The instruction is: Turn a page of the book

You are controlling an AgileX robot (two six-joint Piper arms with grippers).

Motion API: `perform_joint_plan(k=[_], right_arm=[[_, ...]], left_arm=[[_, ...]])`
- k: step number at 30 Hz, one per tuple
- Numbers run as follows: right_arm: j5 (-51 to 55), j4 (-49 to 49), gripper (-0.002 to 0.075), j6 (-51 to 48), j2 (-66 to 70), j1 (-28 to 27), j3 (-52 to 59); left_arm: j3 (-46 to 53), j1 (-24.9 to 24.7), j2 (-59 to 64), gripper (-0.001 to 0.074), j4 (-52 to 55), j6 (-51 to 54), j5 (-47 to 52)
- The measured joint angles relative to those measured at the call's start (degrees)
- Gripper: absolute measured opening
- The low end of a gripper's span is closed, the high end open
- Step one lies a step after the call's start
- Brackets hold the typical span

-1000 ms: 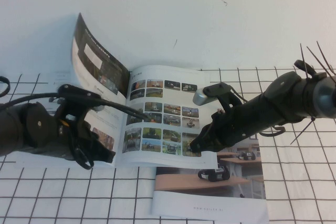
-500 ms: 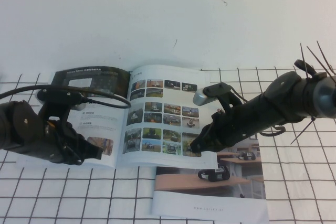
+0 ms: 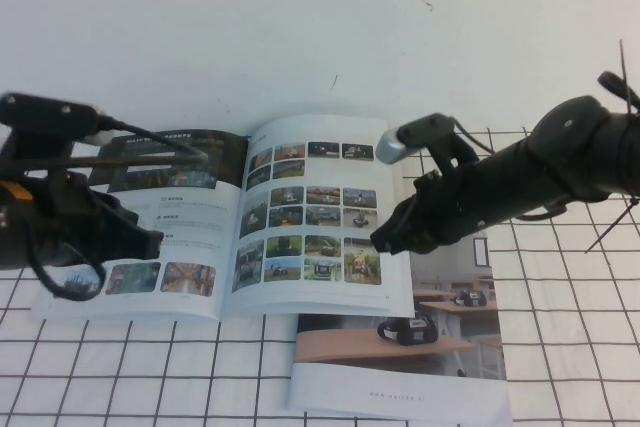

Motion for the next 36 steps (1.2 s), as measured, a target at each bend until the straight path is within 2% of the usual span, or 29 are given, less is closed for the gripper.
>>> perform_joint_plan(k=[8, 16, 24, 36], right_arm=[[-0.8, -2.3, 0.0003, 4.4, -14.8, 0.0, 0.0], [-0.3, -15.3, 0.0002, 16.0, -32.8, 0.0, 0.1], [4.5, -29.9, 0.0002, 29.3, -50.3, 0.0, 0.1], [11.5, -36.4, 0.0002, 36.1, -70.3, 0.0, 0.9]], left_arm=[[0.0, 0.0, -19.1, -0.0002, -2.0, 3.9, 11.8], [0.2, 0.0, -33.5, -0.0002, -3.9, 4.2, 24.5], [0.2, 0.0, -47.3, -0.0002, -7.1, 4.2, 27.8], [0.2, 0.0, -60.5, -0.0002, -12.2, 4.3, 35.2]])
